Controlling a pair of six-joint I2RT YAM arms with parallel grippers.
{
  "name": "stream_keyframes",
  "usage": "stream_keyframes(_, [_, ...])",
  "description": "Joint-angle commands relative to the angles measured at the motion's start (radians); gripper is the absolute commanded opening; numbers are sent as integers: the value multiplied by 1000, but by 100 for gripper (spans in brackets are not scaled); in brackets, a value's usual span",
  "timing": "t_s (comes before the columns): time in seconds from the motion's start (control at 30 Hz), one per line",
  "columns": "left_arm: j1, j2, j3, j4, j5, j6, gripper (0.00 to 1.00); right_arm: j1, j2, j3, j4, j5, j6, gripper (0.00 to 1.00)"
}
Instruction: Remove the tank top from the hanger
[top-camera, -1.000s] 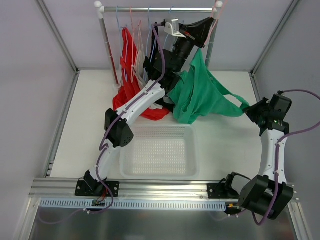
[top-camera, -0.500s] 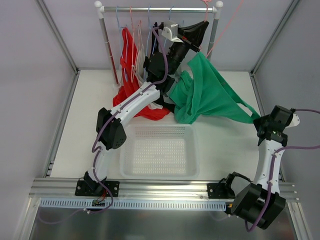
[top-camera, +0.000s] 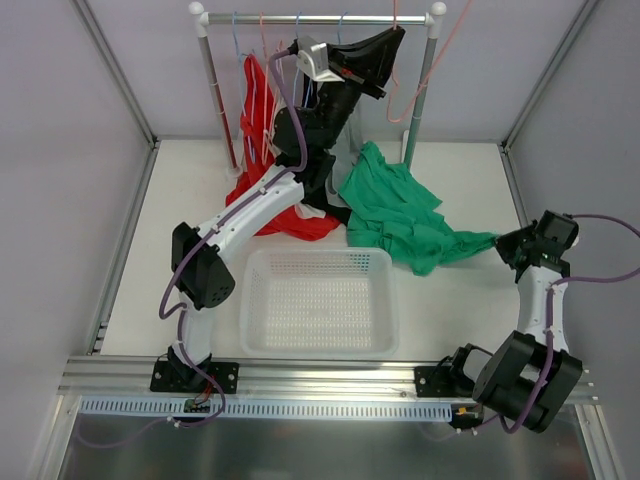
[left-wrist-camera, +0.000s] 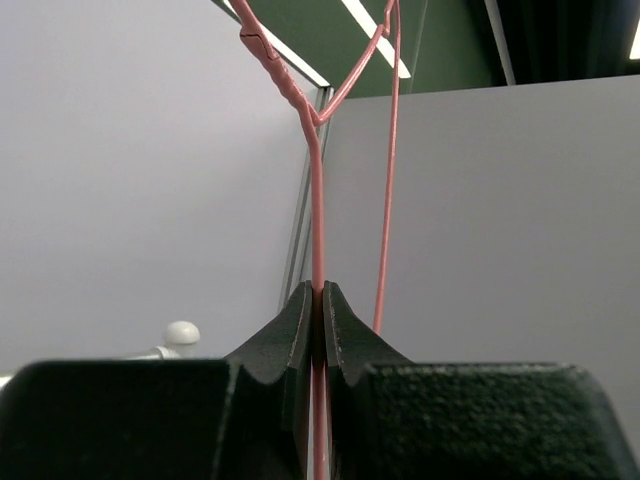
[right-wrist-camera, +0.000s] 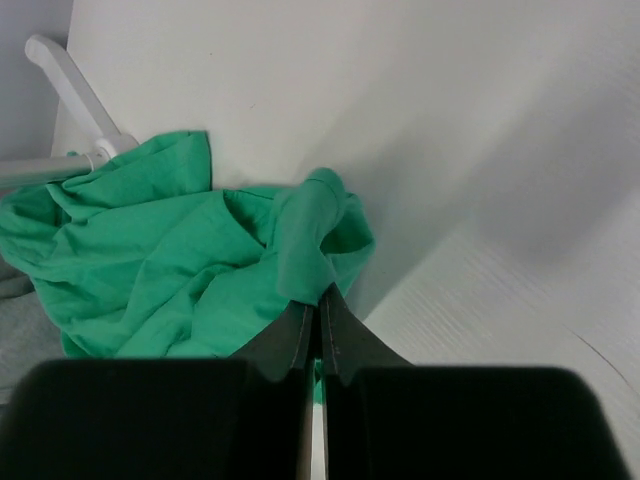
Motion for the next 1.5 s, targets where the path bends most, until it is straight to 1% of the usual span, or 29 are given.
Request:
stream_keyframes(0.0, [-15,-55,34,-1,-53,41,0,-10,8,93,-20,27,-56,0])
stream_keyframes(0.03, [-26,-55,25,-29,-69,42,0,-10,-1,101,-37,68,-63,0])
stream_keyframes(0.1, [-47,-116,-34,-127,-122,164,0,-10,-31,119,-54,96,-87,0])
stream_keyframes(0.17, [-79,-194,-99,-167,-162,282,0,-5,-42,154,-50,49,-106,0])
stream_keyframes(0.2, [-89,-222,-175,-204,-188,311,0,4,-41,170,-45,-19,-113,0])
stream_keyframes(0.23, [-96,-251,-215,-224,-248,333,0,19,-29,190,-48,-41,-148,0])
stream_keyframes(0.27, [-110,-312,-257,-238,-268,369,0,67,-16,237,-71,-66,-174,0])
stream_keyframes(0.3, [-116,-344,-347,-245,-289,382,0,101,1,271,-104,-54,-205,0])
stream_keyframes(0.33, [-124,-374,-393,-250,-335,399,0,133,36,305,-143,-28,-240,0])
stream_keyframes(0.4, [-150,-455,-505,-252,-368,445,0,226,62,354,-203,44,-311,1])
stream_keyframes(0.47, [-168,-513,-559,-276,-403,480,0,266,93,348,-206,41,-322,26])
stream_keyframes(0.5, [-190,-533,-613,-278,-415,492,0,276,105,340,-208,29,-323,36])
stream_keyframes(0.53, [-200,-574,-644,-278,-425,512,0,292,122,333,-209,23,-323,39])
stream_keyframes(0.57, [-226,-591,-694,-278,-435,522,0,300,126,320,-208,17,-326,45])
stream_keyframes(0.6, [-239,-611,-716,-279,-444,528,0,311,131,319,-205,15,-327,60])
stream_keyframes(0.7, [-292,-673,-782,-311,-536,546,0,339,139,313,-206,15,-337,69])
stream_keyframes(0.73, [-303,-696,-791,-355,-559,542,0,339,136,311,-206,18,-336,72])
stream_keyframes(0.77, [-311,-701,-799,-377,-617,534,0,339,125,307,-206,27,-334,75])
stream_keyframes(0.87, [-334,-707,-777,-522,-703,490,0,339,98,296,-206,31,-334,77])
stream_keyframes(0.9, [-339,-708,-773,-558,-754,464,0,339,90,293,-206,27,-334,77])
stream_keyframes(0.97, [-349,-710,-757,-613,-793,430,0,339,79,290,-209,21,-340,78])
stream_keyframes(1.0, [-351,-701,-744,-693,-828,402,0,339,71,288,-209,23,-342,78])
stream_keyframes(1.13, [-360,-635,-655,-825,-901,393,0,337,54,287,-218,27,-346,79])
stream_keyframes(1.17, [-360,-551,-565,-875,-918,435,0,337,44,287,-218,14,-343,79])
stream_keyframes(1.2, [-360,-550,-564,-876,-923,436,0,337,44,287,-218,14,-343,79])
stream_keyframes(1.27, [-348,-441,-417,-911,-919,474,0,337,38,288,-218,-2,-336,79])
stream_keyframes(1.37, [-314,-319,-229,-968,-870,489,0,337,24,290,-220,-8,-333,79])
stream_keyframes(1.43, [-294,-256,-81,-1044,-848,496,0,337,11,291,-224,-11,-337,79])
stream_keyframes(1.47, [-271,-187,-23,-1078,-845,496,0,337,7,293,-229,-8,-340,79])
